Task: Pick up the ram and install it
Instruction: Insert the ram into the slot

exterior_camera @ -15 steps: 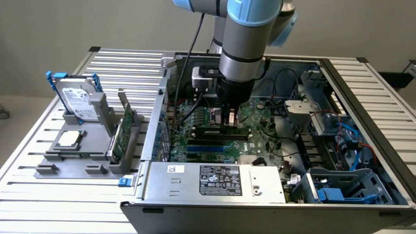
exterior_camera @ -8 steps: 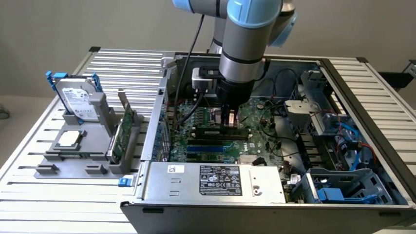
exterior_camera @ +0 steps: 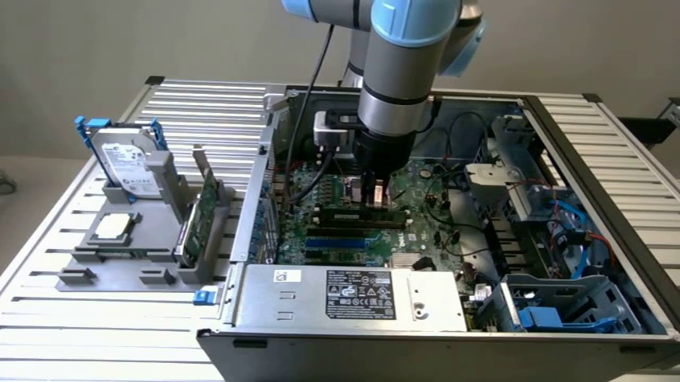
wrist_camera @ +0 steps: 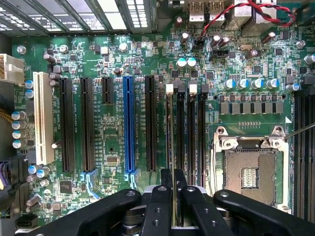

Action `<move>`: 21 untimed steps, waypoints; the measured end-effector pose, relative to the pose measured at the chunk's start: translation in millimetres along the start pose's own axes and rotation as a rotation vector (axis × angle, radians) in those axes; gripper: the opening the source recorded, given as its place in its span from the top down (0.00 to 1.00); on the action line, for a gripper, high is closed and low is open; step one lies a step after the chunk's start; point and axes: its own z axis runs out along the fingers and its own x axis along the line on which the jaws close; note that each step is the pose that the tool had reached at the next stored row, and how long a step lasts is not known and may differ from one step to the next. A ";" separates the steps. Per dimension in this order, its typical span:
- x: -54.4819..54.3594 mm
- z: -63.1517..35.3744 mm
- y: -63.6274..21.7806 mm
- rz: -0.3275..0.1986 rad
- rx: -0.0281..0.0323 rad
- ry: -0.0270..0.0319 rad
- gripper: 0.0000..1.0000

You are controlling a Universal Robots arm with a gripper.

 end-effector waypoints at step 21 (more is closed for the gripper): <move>-0.8 0.5 -1.8 0.000 0.0000 0.0009 0.86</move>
